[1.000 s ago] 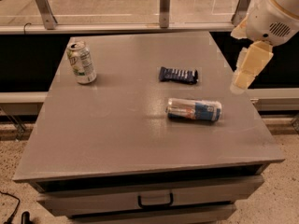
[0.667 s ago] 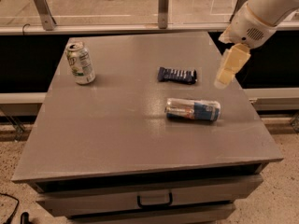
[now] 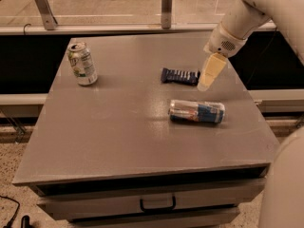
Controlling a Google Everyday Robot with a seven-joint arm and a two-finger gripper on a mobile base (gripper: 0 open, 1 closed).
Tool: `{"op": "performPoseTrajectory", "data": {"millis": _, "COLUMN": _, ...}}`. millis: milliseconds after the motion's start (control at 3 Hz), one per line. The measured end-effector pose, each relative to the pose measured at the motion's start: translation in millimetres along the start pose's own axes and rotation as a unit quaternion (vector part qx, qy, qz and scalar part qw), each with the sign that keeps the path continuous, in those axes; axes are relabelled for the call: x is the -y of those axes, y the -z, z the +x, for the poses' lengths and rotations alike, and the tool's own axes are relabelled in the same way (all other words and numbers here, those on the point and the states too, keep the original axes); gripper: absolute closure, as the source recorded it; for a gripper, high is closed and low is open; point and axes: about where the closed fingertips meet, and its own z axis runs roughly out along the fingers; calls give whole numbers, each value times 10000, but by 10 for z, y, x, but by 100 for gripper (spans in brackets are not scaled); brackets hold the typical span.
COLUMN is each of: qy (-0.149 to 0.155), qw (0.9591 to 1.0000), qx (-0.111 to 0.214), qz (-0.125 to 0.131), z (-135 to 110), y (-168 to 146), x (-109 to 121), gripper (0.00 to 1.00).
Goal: Pick rxbar blueberry
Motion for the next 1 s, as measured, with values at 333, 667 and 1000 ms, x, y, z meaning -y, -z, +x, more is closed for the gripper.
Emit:
{"op": "performPoseTrajectory", "data": {"millis": 333, "qy": 4, "qw": 10000, "qx": -31, "qz": -85, "z": -53, "y": -243, "x": 111, "gripper": 0}}
{"op": "performPoseTrajectory", "data": {"millis": 667, "qy": 55, "qw": 9998, "qx": -76, "qz": -170, "z": -135, "y": -420, "x": 161, "gripper": 0}}
{"op": "performPoseTrajectory", "data": {"millis": 1000, "qy": 52, "qw": 9996, "qx": -103, "qz": -240, "z": -208, "y": -499, "x": 176, "gripper": 12}}
